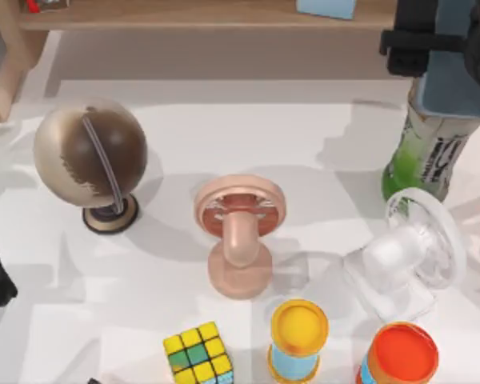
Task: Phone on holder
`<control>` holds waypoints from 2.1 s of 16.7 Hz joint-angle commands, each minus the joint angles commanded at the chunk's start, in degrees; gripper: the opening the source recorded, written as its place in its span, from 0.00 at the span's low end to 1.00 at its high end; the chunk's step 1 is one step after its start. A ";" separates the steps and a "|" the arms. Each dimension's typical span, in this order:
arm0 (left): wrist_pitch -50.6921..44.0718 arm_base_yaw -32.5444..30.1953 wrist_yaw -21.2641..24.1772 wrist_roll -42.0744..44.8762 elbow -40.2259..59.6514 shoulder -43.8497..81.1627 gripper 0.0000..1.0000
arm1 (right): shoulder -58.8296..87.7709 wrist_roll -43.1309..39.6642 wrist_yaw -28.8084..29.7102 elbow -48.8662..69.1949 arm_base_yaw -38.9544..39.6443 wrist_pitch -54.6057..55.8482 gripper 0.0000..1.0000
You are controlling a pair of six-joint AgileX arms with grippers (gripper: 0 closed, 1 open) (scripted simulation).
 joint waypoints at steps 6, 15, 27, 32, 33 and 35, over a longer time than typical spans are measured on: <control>0.00 0.00 0.00 0.00 0.00 0.00 1.00 | -15.67 1.91 8.27 -27.22 -4.14 13.93 0.00; 0.00 0.00 0.00 0.00 0.00 0.00 1.00 | -22.19 2.23 11.88 -40.65 -7.22 20.94 0.00; 0.00 0.00 0.00 0.00 0.00 0.00 1.00 | -16.86 1.32 8.06 -41.02 -12.45 29.73 0.00; 0.00 0.00 0.00 0.00 0.00 0.00 1.00 | -11.44 -3.83 3.67 -41.13 -17.02 36.87 0.00; 0.00 0.00 0.00 0.00 0.00 0.00 1.00 | -10.84 -4.50 3.17 -41.19 -17.45 37.75 0.00; 0.00 0.00 0.00 0.00 0.00 0.00 1.00 | -10.57 -4.80 2.96 -41.22 -17.62 38.15 0.00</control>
